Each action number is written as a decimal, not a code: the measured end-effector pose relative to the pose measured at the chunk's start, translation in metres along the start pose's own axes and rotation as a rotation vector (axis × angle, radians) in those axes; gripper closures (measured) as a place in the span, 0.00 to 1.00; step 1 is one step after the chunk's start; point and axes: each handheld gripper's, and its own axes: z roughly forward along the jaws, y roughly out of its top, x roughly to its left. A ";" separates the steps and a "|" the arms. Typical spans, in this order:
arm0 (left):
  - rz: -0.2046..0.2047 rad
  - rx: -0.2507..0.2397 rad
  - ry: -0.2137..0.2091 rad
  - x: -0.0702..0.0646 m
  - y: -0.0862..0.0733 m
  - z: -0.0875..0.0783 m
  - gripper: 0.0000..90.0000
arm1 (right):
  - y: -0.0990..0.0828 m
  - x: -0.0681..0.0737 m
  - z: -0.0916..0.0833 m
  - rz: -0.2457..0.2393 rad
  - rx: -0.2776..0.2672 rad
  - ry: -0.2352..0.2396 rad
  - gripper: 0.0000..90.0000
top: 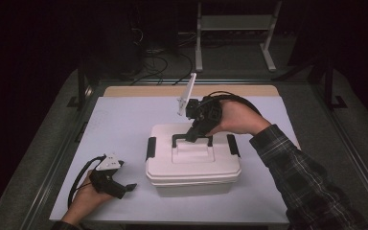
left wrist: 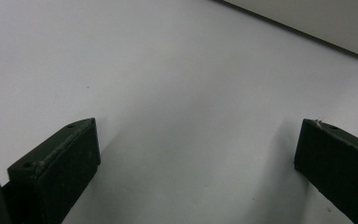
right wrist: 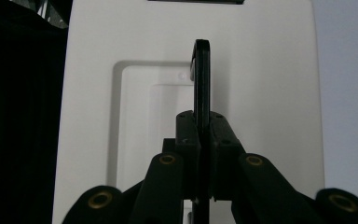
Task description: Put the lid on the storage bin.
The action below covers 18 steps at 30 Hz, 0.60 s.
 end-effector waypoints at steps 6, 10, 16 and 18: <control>0.001 0.000 0.001 0.000 0.000 0.000 0.00 | -0.004 0.002 0.004 -0.004 -0.009 0.011 0.94; 0.000 0.000 0.000 0.000 0.000 0.000 0.00 | -0.003 0.004 0.009 -0.014 -0.006 -0.003 0.94; 0.000 0.000 0.000 0.000 0.000 0.000 0.00 | -0.004 0.004 0.010 -0.016 -0.015 -0.010 0.91; 0.000 0.000 0.000 0.000 0.000 0.000 0.00 | -0.004 0.006 0.009 -0.017 -0.018 -0.034 0.74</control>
